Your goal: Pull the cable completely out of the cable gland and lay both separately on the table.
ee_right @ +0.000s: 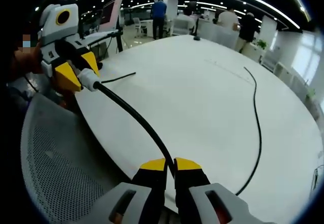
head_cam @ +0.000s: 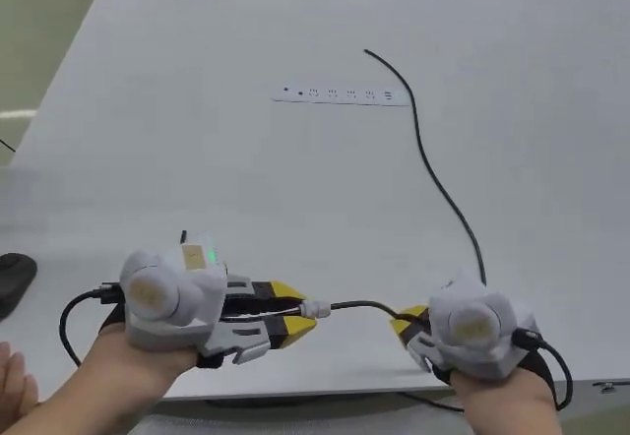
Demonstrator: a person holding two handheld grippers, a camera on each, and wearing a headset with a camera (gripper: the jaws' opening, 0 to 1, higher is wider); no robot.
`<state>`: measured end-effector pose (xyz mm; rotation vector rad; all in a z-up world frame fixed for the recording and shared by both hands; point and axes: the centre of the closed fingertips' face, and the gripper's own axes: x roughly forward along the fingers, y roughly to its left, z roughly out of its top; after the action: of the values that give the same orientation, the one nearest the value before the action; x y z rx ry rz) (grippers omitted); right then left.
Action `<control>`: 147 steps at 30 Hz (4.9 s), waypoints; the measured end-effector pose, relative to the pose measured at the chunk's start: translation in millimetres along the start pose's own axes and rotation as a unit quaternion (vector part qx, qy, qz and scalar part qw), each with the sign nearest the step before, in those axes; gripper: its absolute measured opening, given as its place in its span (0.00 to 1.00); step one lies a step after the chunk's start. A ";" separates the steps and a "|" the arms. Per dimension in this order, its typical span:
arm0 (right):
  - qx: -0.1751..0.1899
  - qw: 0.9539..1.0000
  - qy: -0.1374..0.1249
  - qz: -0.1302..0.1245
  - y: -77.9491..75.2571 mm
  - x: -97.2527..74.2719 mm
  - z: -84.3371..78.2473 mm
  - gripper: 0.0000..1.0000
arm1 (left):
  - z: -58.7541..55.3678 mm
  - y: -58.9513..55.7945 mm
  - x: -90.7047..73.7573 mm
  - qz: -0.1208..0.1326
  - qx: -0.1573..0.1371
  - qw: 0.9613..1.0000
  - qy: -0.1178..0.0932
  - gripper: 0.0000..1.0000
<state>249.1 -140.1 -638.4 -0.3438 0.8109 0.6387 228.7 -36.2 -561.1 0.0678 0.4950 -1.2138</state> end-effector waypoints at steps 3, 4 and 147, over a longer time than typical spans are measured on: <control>0.009 1.000 -0.001 0.006 1.5 0.4 -0.1 0.00 | 0.9 2.7 -0.2 0.001 0.001 1.000 0.000 0.15; 0.010 1.000 -0.001 0.006 1.7 0.5 -0.2 0.00 | 1.1 3.2 -0.1 0.001 0.001 1.000 0.000 0.15; -0.029 0.996 -0.073 0.031 36.0 -1.5 58.4 0.00 | 14.2 8.9 3.1 0.023 -0.009 1.000 -0.013 0.15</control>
<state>257.8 -83.2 -601.0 -0.3217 0.6661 0.7370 242.3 -40.2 -551.5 0.0478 0.4792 -1.1643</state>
